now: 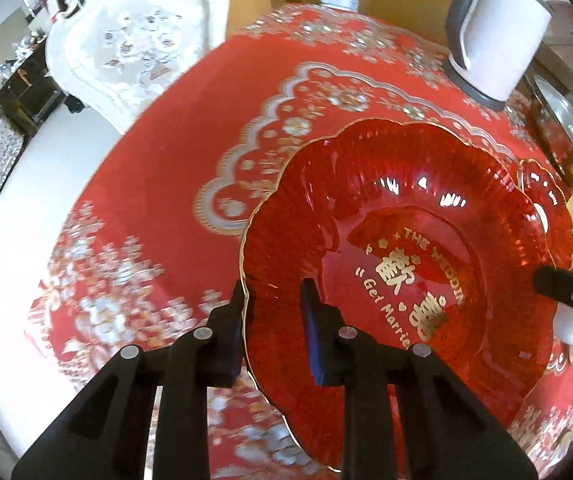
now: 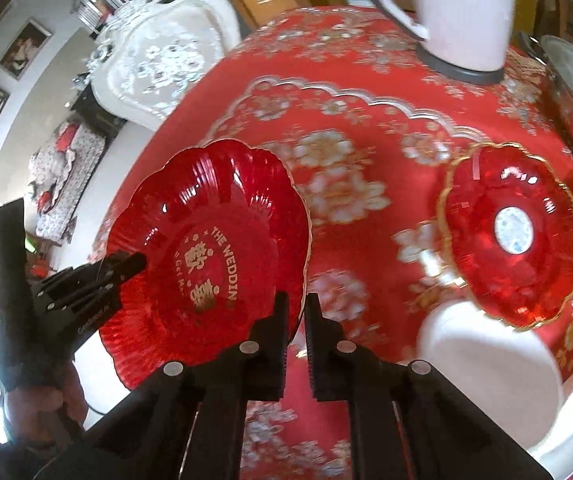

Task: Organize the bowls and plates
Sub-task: 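Lift the large red plate with the left gripper and set it at the table edge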

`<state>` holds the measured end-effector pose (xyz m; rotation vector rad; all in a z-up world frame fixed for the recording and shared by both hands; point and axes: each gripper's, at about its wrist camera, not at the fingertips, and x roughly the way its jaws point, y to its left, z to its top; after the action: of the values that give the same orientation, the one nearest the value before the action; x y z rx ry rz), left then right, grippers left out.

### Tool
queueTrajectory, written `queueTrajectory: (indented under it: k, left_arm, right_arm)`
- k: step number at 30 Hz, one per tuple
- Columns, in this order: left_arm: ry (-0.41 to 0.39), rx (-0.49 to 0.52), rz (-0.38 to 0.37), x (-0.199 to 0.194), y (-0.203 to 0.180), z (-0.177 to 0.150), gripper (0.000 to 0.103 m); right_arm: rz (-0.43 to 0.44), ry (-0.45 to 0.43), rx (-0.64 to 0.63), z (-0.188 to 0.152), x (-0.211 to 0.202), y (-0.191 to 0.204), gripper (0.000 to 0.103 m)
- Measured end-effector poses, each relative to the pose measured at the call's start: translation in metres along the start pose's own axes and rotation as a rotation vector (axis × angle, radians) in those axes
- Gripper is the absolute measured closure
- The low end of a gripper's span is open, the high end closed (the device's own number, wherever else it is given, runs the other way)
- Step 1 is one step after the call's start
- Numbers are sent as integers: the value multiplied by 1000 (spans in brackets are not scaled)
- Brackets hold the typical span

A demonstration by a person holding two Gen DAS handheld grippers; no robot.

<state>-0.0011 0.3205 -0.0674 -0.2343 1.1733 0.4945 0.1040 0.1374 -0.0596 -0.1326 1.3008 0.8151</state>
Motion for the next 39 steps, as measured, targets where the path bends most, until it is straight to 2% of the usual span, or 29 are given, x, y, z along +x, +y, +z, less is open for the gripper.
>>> queueTrajectory:
  k: [4, 8, 13, 18, 19, 22, 24, 25, 26, 28, 31, 39]
  left_arm:
    - [-15, -8, 48, 1, 24, -10, 81]
    - [-5, -26, 40, 16, 43, -21, 80]
    - [5, -26, 56, 35, 51, -37, 80]
    - [-6, -43, 47, 40, 57, -45, 77]
    - [-11, -44, 50, 41, 57, -46, 77]
    - [-19, -40, 71, 41, 57, -48, 76]
    - [-29, -54, 61, 35, 57, -49, 65]
    - [-35, -61, 62, 31, 58, -49, 49]
    - [-50, -66, 68, 26, 58, -49, 39]
    - [-92, -60, 85, 12, 54, -48, 37]
    - [-129, -29, 92, -5, 43, -42, 23]
    - [-187, 30, 18, -39, -5, -32, 23]
  right_arm:
    - [20, 29, -26, -14, 15, 25, 93]
    - [17, 50, -19, -27, 35, 34, 93]
    - [9, 107, -22, -45, 59, 40, 92]
    - [3, 103, -35, -50, 63, 46, 92]
    - [21, 100, -26, -50, 63, 46, 88]
    - [36, 95, -9, -53, 64, 43, 85]
    - [30, 82, -13, -57, 59, 42, 77]
    - [23, 77, -16, -58, 56, 41, 74]
    - [20, 66, -15, -60, 51, 39, 72]
    - [23, 52, -7, -62, 42, 36, 66]
    - [17, 22, 1, -63, 27, 30, 61]
    - [-42, -79, 18, -62, -14, 12, 53]
